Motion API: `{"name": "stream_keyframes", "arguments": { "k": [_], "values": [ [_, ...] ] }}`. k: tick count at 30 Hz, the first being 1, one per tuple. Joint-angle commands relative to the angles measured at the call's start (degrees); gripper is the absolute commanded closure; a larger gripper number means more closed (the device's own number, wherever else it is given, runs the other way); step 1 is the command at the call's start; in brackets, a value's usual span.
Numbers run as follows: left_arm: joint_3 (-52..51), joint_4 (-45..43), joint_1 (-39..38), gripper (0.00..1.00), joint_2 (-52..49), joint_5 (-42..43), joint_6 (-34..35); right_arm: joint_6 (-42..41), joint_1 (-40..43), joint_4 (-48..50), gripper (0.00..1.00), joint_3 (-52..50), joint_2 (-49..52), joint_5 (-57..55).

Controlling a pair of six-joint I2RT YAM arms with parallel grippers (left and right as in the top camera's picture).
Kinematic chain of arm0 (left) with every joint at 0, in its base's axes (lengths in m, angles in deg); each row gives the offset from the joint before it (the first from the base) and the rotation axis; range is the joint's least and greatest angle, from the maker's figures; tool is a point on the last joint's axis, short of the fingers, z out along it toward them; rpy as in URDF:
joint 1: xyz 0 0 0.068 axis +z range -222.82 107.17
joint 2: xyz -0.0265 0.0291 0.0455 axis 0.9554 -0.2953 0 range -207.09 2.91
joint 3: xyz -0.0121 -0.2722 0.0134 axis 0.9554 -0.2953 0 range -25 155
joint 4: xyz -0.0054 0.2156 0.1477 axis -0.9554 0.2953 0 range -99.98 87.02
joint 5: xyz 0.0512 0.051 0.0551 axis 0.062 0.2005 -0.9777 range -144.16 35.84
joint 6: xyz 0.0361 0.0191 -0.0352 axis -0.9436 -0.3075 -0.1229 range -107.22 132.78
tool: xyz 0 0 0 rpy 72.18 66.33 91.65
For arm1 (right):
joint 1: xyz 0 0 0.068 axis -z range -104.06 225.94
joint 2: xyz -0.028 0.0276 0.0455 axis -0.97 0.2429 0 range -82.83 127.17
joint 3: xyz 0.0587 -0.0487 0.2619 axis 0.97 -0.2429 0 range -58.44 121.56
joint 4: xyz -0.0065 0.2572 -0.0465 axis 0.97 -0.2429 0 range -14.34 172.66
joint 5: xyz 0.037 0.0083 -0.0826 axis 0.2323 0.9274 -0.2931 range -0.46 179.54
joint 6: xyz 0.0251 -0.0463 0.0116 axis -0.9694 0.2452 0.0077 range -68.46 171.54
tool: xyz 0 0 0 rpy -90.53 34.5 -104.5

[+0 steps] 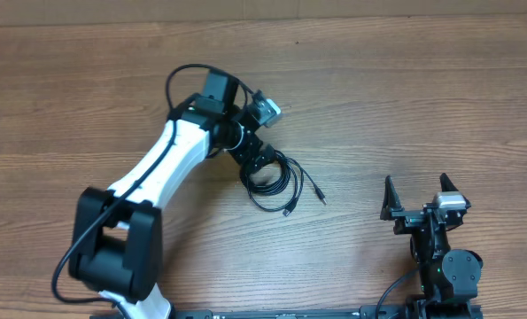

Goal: Untangle cables
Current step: 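Reach the left gripper forward and down onto the coiled black cable, then close the left gripper on the cable coil and lift it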

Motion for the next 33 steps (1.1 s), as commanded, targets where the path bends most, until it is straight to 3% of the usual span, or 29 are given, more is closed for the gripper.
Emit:
{"name": "stream_keyframes", "arguments": {
  "k": [1, 10, 17, 18, 20, 23, 26, 33],
  "values": [
    [1.16, -1.88, -1.77, 0.00, -2.91, -5.38, -10.12, 0.11, -0.33, 0.33, 0.00, -0.61, -0.31, 0.28],
    [1.16, -3.82, -4.74, 0.00, -6.97, -7.28, -14.86, 0.11, -0.33, 0.33, 0.00, -0.61, -0.31, 0.28],
    [1.14, -4.07, -4.74, 0.10, -11.17, -7.43, -17.20, 0.11, -0.33, 0.33, 0.00, -0.61, -0.31, 0.28],
    [1.14, -4.13, -4.74, 0.13, -11.61, -7.45, -17.22, 0.11, -0.33, 0.33, 0.00, -0.61, -0.31, 0.28],
    [1.14, -4.50, -4.74, 0.35, -11.96, -7.48, -17.20, 0.11, -0.33, 0.33, 0.00, -0.61, -0.31, 0.28],
    [1.16, -5.29, -4.72, 0.56, -11.96, -7.48, -17.16, 0.11, -0.33, 0.33, 0.00, -0.61, -0.31, 0.28],
    [1.31, -5.55, -4.74, 0.96, -11.93, -7.93, -17.09, 0.11, -0.33, 0.33, 0.00, -0.61, -0.31, 0.31],
    [3.39, -5.22, -4.68, 0.96, -11.89, -13.73, -5.31, 0.11, -0.33, 0.33, 0.00, -0.61, -0.31, 0.31]
  ]
}}
